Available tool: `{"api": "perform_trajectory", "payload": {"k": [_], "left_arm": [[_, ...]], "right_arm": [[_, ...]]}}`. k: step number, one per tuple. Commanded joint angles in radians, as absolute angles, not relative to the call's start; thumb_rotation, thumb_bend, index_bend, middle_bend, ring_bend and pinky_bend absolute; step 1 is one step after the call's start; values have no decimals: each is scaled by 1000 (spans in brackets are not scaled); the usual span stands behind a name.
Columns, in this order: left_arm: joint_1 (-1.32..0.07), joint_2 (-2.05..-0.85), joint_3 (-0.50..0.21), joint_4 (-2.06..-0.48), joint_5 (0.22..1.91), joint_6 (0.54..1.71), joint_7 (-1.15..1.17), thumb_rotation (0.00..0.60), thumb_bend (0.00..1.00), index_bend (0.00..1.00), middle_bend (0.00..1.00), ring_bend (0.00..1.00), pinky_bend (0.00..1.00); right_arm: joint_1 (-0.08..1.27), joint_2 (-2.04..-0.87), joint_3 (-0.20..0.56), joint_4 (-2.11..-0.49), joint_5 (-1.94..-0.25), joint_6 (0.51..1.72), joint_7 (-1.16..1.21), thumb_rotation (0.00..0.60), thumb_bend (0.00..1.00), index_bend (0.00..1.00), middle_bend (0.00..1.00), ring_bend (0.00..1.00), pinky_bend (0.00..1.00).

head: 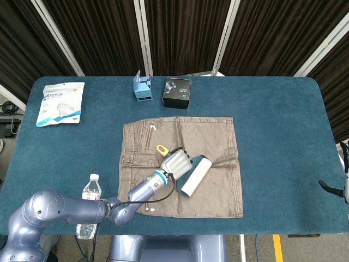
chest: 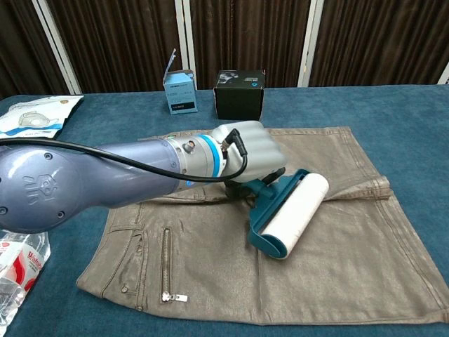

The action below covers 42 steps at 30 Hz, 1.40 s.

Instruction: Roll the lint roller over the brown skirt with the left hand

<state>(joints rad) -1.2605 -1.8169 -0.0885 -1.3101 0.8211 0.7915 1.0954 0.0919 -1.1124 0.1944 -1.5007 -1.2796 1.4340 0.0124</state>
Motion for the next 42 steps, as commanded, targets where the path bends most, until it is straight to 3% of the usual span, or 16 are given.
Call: {"api": "perform_trajectory", "payload": {"k": [1,20,38,40,41,42], "left_arm": [[-1247,-1787,-59,-1309,806,805,1106,600,775,604,465,431,472],[-1095,-1559,99,-1277,814,835,1003,600,784,614,471,437,476],[-937,-1453,111,-1206,884,846,777,600,764,591,460,434,471],[-919,-1457,110,-1197,885,840,753,600,703,531,425,412,451],[-908,-1461,108,-1192,887,837,733,600,581,456,363,368,412],[-893,-1468,105,-1184,897,840,705,600,398,355,270,284,342]], "right_arm": [[92,-1111,194,-1503,-1282,1436,13,600,0,0,0,0,0],[87,-1105,189,-1531,-1308,1461,6,600,0,0,0,0,0],[86,-1104,182,-1549,-1330,1476,-7,600,0,0,0,0,0],[86,-1105,180,-1551,-1334,1478,-9,600,0,0,0,0,0],[86,-1105,179,-1552,-1335,1480,-11,600,0,0,0,0,0],[85,-1105,178,-1553,-1338,1481,-12,600,0,0,0,0,0]]}}
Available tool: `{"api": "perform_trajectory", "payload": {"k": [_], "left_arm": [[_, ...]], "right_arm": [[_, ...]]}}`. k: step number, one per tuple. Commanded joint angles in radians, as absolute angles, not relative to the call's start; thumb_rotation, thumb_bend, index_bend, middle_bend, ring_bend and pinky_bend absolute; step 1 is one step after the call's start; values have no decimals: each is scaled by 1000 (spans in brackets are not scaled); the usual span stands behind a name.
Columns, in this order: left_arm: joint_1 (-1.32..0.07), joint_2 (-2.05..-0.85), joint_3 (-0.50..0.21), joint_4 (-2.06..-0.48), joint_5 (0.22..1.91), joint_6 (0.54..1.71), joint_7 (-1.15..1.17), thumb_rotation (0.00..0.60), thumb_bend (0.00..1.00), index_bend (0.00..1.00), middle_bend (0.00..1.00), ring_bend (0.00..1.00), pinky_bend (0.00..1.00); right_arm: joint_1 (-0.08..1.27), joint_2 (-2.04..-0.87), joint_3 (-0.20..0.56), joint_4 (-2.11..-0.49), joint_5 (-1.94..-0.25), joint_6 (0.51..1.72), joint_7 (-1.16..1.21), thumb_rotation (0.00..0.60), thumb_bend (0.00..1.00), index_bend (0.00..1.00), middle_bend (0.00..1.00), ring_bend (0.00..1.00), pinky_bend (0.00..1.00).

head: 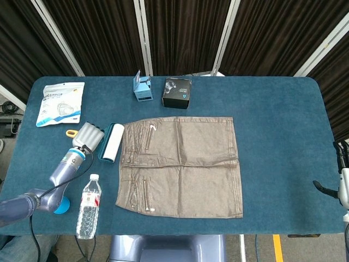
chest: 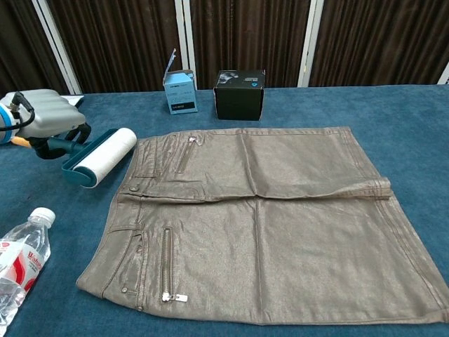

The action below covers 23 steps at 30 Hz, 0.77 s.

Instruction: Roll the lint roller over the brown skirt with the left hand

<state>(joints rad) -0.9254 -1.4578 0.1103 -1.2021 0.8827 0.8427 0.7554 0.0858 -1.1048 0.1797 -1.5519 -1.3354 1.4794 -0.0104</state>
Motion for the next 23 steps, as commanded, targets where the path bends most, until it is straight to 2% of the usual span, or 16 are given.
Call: {"api": "perform_trajectory", "payload": {"k": [1,3,4,6,11,13,19,23], "left_arm": [[-881,-1473,104,-1177,911,846,684,600,205,246,163,180,258],[-850,-1474,92,-1178,929,870,625,600,27,97,35,41,142],[-832,-1461,81,-1201,935,893,591,600,1,45,5,9,100],[-802,-1429,62,-1248,960,942,537,600,0,7,0,0,59],[-740,-1354,26,-1353,992,1032,432,600,0,0,0,0,28],[-667,-1286,-12,-1445,1020,1158,317,600,0,0,0,0,25],[-514,-1169,-15,-1587,1147,1381,167,600,0,0,0,0,12],[-444,-1142,0,-1632,1195,1464,163,600,0,0,0,0,0]], "right_arm": [[85,-1105,178,-1554,-1339,1482,-13,600,0,0,0,0,0],[83,-1103,178,-1559,-1346,1490,-10,600,0,0,0,0,0],[80,-1099,178,-1565,-1352,1499,-6,600,0,0,0,0,0],[75,-1092,177,-1574,-1361,1509,4,600,0,0,0,0,0],[72,-1083,174,-1583,-1374,1517,17,600,0,0,0,0,0],[71,-1079,169,-1586,-1388,1519,22,600,0,0,0,0,0],[72,-1078,167,-1591,-1404,1529,19,600,0,0,0,0,0],[74,-1080,166,-1603,-1410,1532,7,600,0,0,0,0,0]]}}
